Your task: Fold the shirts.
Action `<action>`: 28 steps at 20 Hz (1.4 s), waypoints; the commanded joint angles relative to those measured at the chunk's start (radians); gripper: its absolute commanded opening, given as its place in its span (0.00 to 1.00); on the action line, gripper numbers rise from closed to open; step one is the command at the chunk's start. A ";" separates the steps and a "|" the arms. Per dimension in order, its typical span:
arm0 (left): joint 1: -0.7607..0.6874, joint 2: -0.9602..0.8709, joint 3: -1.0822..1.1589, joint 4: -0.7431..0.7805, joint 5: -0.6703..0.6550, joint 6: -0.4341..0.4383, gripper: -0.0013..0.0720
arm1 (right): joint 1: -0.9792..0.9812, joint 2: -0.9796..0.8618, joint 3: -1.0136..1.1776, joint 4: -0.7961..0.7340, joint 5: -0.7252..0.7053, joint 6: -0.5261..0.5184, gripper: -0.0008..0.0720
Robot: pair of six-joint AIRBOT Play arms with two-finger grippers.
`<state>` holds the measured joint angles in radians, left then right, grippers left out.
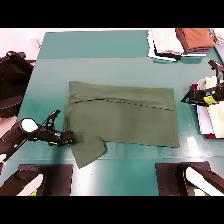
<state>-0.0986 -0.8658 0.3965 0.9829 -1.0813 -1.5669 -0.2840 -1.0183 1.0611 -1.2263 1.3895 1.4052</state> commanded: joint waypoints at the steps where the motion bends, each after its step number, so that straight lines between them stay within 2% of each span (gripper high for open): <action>1: -0.026 0.003 0.026 -0.003 -0.031 -0.002 0.05 | -0.058 0.015 -0.053 -0.006 0.081 -0.029 0.63; 5: -0.026 0.003 0.103 0.054 -0.042 -0.002 0.05 | -0.266 0.096 -0.310 -0.008 0.129 -0.055 0.64; 7: -0.026 0.003 0.135 0.054 -0.042 0.006 0.05 | -0.357 0.110 -0.449 -0.007 0.122 -0.056 0.72; 10: -0.026 0.003 0.165 0.053 -0.042 0.023 0.05 | -0.401 0.061 -0.593 0.004 0.094 -0.082 0.71; 12: -0.026 0.003 0.171 0.053 -0.042 0.023 0.05 | -0.379 0.013 -0.628 0.005 0.051 -0.083 0.61; 15: -0.026 0.003 0.172 0.054 -0.041 0.023 0.05 | -0.310 -0.031 -0.624 0.080 -0.032 -0.086 0.60; 17: -0.026 0.003 0.172 0.071 -0.052 0.030 0.05 | -0.257 -0.040 -0.596 0.101 -0.048 -0.087 0.33; 20: -0.026 0.060 0.187 0.130 -0.099 0.007 0.04 | -0.183 -0.002 -0.523 0.071 -0.014 -0.087 0.06; 23: -0.026 0.206 0.186 0.219 -0.192 -0.068 0.04 | -0.149 0.097 -0.462 -0.006 0.062 -0.087 0.04; 26: -0.026 0.323 0.187 0.210 -0.349 -0.090 0.05 | -0.146 0.224 -0.431 -0.088 0.166 -0.087 0.04; 28: -0.026 0.358 0.194 0.208 -0.398 -0.105 0.05 | -0.145 0.296 -0.417 -0.112 0.183 -0.086 0.04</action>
<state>-0.1253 -0.5800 0.5842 1.1725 -1.3735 -1.6402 -0.4377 -0.8177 0.6163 -1.2766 1.5108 1.3178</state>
